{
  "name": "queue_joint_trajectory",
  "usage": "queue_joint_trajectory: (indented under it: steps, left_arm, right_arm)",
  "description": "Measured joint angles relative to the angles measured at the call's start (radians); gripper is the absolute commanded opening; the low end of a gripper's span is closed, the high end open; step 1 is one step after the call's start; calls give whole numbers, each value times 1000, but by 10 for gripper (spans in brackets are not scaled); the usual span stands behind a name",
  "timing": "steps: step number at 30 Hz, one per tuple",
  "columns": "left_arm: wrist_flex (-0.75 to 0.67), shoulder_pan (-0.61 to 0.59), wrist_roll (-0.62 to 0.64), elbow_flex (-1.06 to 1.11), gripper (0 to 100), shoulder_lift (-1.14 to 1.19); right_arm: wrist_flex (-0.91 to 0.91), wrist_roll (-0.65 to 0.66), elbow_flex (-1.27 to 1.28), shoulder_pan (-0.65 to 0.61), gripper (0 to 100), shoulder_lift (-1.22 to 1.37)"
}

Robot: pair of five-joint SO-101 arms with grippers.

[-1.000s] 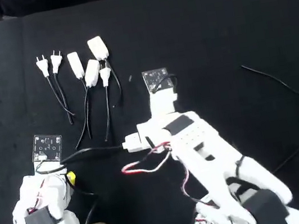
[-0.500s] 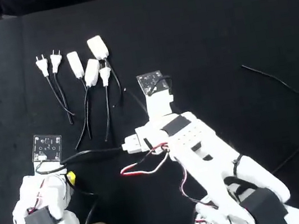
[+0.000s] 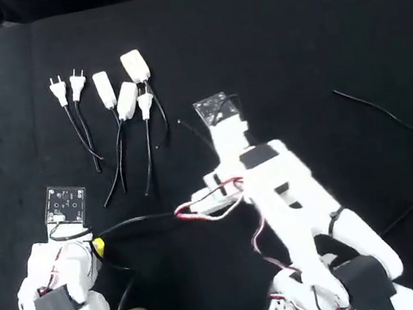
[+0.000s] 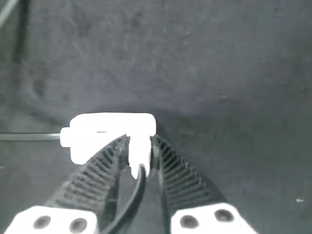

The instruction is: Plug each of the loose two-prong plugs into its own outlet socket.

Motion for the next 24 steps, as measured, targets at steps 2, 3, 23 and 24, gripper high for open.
queue_joint_trajectory:
  steps: [2, 3, 23, 24]
  left_arm:
    - [0, 0, 0, 0, 255, 0]
    - [0, 0, 0, 0, 255, 0]
    - [0, 0, 0, 0, 256, 0]
    - [0, 0, 0, 0, 256, 0]
  right_arm:
    - [2, 40, 0, 58, 11, 0]
    - [2, 68, -2, 94, 11, 0]
    - [-358, 592, -2, 987, 11, 8]
    - [-377, 605, -2, 1017, 11, 8]
